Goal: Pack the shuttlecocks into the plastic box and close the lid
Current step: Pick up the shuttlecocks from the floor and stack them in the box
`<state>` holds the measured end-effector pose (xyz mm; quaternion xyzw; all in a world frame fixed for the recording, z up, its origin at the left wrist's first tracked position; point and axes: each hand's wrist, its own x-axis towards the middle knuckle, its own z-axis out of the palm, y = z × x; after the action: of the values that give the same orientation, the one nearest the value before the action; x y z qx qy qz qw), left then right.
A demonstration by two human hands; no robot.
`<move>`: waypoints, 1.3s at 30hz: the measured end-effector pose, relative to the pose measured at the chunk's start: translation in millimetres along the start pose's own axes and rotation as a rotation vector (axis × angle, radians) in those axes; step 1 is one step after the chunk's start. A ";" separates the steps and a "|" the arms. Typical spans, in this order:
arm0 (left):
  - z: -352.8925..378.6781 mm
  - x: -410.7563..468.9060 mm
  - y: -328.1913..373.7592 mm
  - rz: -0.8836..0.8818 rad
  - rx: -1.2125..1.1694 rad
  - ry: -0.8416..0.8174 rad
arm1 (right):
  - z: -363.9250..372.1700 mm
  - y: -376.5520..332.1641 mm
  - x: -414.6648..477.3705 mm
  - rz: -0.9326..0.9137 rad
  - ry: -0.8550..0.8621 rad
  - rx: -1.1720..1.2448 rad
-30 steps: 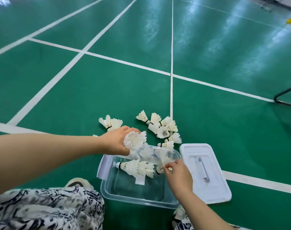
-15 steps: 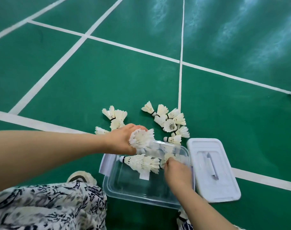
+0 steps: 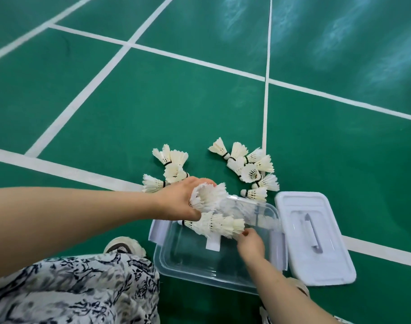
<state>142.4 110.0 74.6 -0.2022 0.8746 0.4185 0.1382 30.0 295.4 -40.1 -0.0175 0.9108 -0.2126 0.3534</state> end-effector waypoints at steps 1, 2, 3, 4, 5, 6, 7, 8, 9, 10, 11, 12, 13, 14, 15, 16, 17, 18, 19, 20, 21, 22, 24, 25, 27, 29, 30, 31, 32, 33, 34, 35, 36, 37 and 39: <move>1.0 0.7 -0.8 -0.003 0.006 -0.007 | 0.2 0.2 -0.9 -0.016 -0.010 -0.033; 2.2 1.3 -2.0 -0.004 0.009 -0.010 | 0.7 0.7 -1.5 -0.032 -0.014 -0.050; 3.5 1.6 -3.0 -0.007 0.012 -0.013 | 0.5 0.5 -3.5 -0.041 -0.024 -0.048; 4.8 1.5 -3.9 -0.013 0.014 -0.016 | 0.3 0.0 -4.7 -0.044 -0.034 -0.033; 5.9 1.5 -5.2 -0.022 0.012 -0.021 | -0.4 -1.1 -5.9 -0.040 -0.040 -0.014; 6.8 1.4 -5.7 -0.027 0.010 -0.024 | -2.4 -3.1 -7.1 -0.036 -0.047 -0.002; 7.9 1.7 -6.2 -0.030 0.012 -0.029 | -5.1 -4.9 -9.2 -0.029 -0.054 0.002; 9.0 2.3 -6.4 -0.026 0.016 -0.036 | -8.3 -6.9 -11.1 -0.026 -0.059 -0.001; 10.3 2.8 -5.8 -0.027 0.019 -0.044 | -12.9 -9.2 -14.2 -0.031 -0.061 -0.005; 11.7 2.9 -4.4 -0.026 0.026 -0.049 | -17.4 -11.2 -16.7 -0.045 -0.059 -0.008; 13.6 2.7 -2.5 -0.026 0.039 -0.053 | -21.8 -13.5 -20.2 -0.072 -0.050 0.005; 14.9 2.2 0.0 -0.021 0.046 -0.056 | -26.6 -16.9 -24.7 -0.118 -0.038 0.041; 16.2 0.9 3.3 -0.025 0.049 -0.062 | -31.1 -21.4 -29.5 -0.177 -0.021 0.105; 17.5 -0.8 7.2 -0.026 0.052 -0.067 | -35.2 -26.3 -34.9 -0.227 -0.002 0.195; 18.6 -3.3 11.5 -0.030 0.068 -0.074 | -39.2 -30.9 -40.7 -0.258 0.009 0.301; 19.9 -6.1 16.0 -0.024 0.091 -0.082 | -43.1 -34.8 -46.5 -0.276 0.007 0.400; 21.4 -9.0 20.1 -0.019 0.116 -0.089 | -46.7 -37.5 -52.6 -0.277 -0.010 0.472; 22.7 -11.7 23.8 -0.005 0.134 -0.092 | -49.5 -38.9 -58.8 -0.279 -0.034 0.513; 24.1 -14.2 26.9 0.001 0.142 -0.096 | -51.1 -39.0 -64.6 -0.286 -0.061 0.514; 25.4 -16.7 28.8 0.009 0.151 -0.103 | -51.1 -38.0 -68.4 -0.300 -0.087 0.486; 26.5 -18.9 29.7 0.006 0.168 -0.113 | -50.4 -36.9 -71.9 -0.318 -0.105 0.456; 27.8 -20.2 29.5 0.004 0.192 -0.121 | -49.1 -35.8 -74.2 -0.334 -0.110 0.442; 29.2 -23.1 29.5 0.011 0.237 -0.123 | -47.0 -34.6 -76.3 -0.342 -0.109 0.465; 28.7 -24.5 29.9 0.015 0.252 -0.123 | -46.8 -34.6 -76.2 -0.336 -0.110 0.469; 27.8 -25.0 28.5 0.025 0.267 -0.125 | -47.0 -36.5 -75.3 -0.329 -0.123 0.451; 27.4 -26.6 25.8 0.024 0.264 -0.136 | -44.3 -37.3 -74.2 -0.335 -0.150 0.408; 28.3 -28.2 24.0 0.023 0.263 -0.141 | -42.8 -36.6 -74.9 -0.341 -0.153 0.391; 27.8 -28.5 23.6 0.022 0.256 -0.144 | -42.5 -36.4 -74.1 -0.345 -0.143 0.375; 27.2 -26.1 16.5 0.007 0.233 -0.150 | -37.1 -37.2 -69.4 -0.336 -0.136 0.360; 25.7 -23.9 10.3 -0.010 0.215 -0.146 | -32.7 -36.7 -64.8 -0.322 -0.121 0.356; 22.5 -21.9 9.5 -0.020 0.207 -0.122 | -34.4 -33.6 -62.8 -0.308 -0.092 0.380; 17.7 -20.3 8.5 -0.034 0.202 -0.093 | -35.7 -29.0 -60.9 -0.295 -0.068 0.408; 11.1 -18.2 7.8 -0.041 0.202 -0.061 | -37.1 -23.8 -58.9 -0.290 -0.047 0.420; 3.7 -16.1 7.8 -0.042 0.201 -0.032 | -38.2 -18.8 -57.5 -0.291 -0.035 0.405; -11.6 -11.9 5.0 -0.058 0.170 0.021 | -32.8 -10.1 -52.3 -0.297 -0.050 0.306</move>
<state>149.7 106.5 90.0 -0.2194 0.9022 0.3362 0.1578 46.6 308.0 18.8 -0.1031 0.8461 -0.3979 0.3393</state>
